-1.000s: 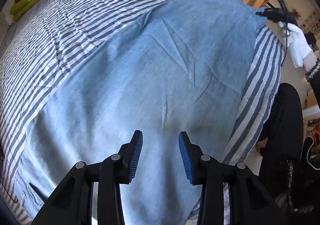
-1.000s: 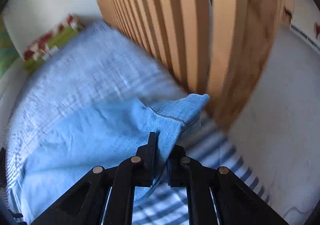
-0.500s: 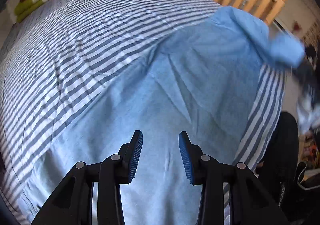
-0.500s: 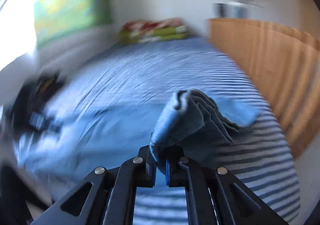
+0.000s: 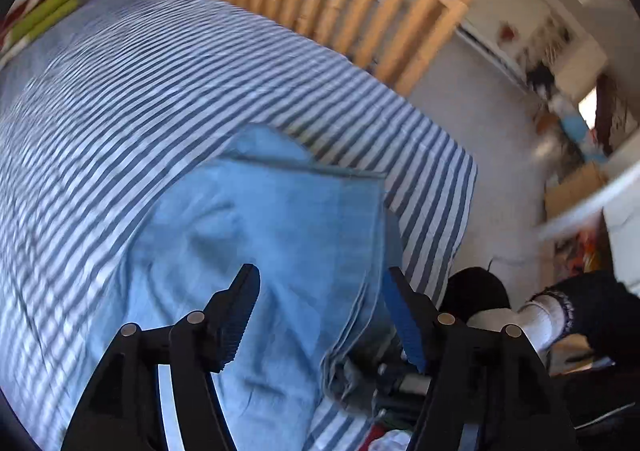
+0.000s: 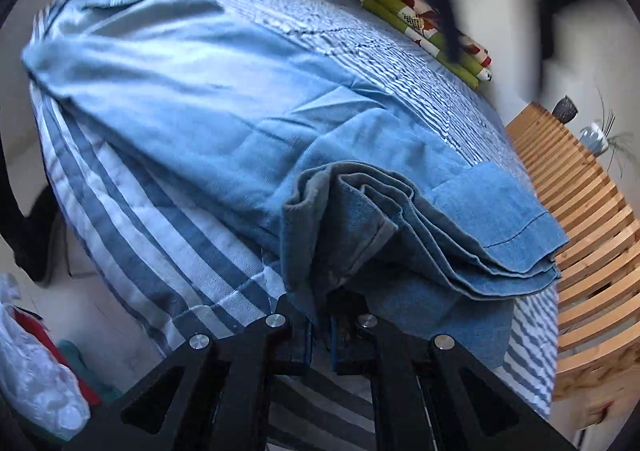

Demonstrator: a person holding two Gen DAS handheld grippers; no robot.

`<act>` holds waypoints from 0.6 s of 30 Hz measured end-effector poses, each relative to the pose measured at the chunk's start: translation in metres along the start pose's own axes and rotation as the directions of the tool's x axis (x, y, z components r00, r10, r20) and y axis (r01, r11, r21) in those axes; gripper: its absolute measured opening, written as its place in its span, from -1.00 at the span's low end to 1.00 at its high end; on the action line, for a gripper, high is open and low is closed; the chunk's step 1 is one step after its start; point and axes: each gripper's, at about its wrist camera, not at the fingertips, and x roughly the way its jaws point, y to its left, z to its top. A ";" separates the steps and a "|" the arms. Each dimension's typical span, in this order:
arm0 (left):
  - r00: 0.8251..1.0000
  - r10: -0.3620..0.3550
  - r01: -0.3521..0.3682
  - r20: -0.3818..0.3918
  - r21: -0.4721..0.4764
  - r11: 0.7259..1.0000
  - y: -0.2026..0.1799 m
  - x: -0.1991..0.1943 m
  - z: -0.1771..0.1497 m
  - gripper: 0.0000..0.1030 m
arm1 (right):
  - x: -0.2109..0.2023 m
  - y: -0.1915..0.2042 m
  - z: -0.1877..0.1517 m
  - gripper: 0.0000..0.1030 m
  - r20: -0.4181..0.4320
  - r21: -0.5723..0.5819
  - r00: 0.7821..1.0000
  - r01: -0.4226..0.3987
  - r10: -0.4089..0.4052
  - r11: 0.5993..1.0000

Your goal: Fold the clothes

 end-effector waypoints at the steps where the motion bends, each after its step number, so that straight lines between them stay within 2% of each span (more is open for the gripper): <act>1: 0.999 0.030 -0.029 -0.035 0.030 0.999 -0.009 0.013 0.010 0.37 | -0.003 0.007 -0.004 -0.89 0.000 -0.020 1.000 0.026 -0.026 0.999; 5: 0.980 0.106 -0.090 -0.168 0.104 0.991 -0.046 0.063 0.030 0.37 | 0.001 0.007 -0.002 -0.90 0.001 -0.021 0.999 0.039 -0.039 0.999; 8: 0.964 0.177 -0.135 -0.200 0.207 0.969 -0.076 0.090 0.030 0.38 | 0.001 0.006 -0.003 -0.90 0.007 -0.028 0.999 0.042 -0.042 0.999; 9: 0.954 0.218 -0.168 -0.206 0.234 0.958 -0.081 0.097 0.029 0.39 | 0.002 0.007 -0.003 -0.90 0.009 -0.033 0.999 0.048 -0.048 0.998; 11: 0.923 0.310 -0.244 -0.227 0.278 0.929 -0.087 0.114 0.027 0.39 | 0.001 0.007 -0.003 -0.90 0.013 -0.038 0.998 0.054 -0.054 0.998; 13: 0.878 0.420 -0.342 -0.230 0.313 0.886 -0.082 0.128 0.025 0.33 | 0.000 0.007 -0.003 -0.90 0.018 -0.037 0.998 0.053 -0.053 0.998; 14: 0.874 0.418 -0.342 -0.248 0.296 0.892 -0.075 0.131 0.025 0.02 | 0.000 0.006 -0.003 -0.90 0.021 -0.035 0.998 0.054 -0.054 0.998; 15: 0.886 0.379 -0.314 -0.267 0.256 0.914 -0.067 0.130 0.025 -0.37 | -0.001 0.006 -0.003 -0.90 0.025 -0.036 0.998 0.058 -0.057 0.998; 17: 0.921 0.286 -0.255 -0.263 0.147 0.956 -0.054 0.114 0.030 -0.59 | -0.005 0.005 -0.004 -0.89 0.037 -0.032 0.997 0.072 -0.071 0.997; 18: 0.931 0.273 -0.248 -0.241 0.130 0.960 -0.052 0.104 0.031 -0.62 | -0.008 0.004 -0.004 -0.89 0.047 -0.024 0.996 0.083 -0.081 0.996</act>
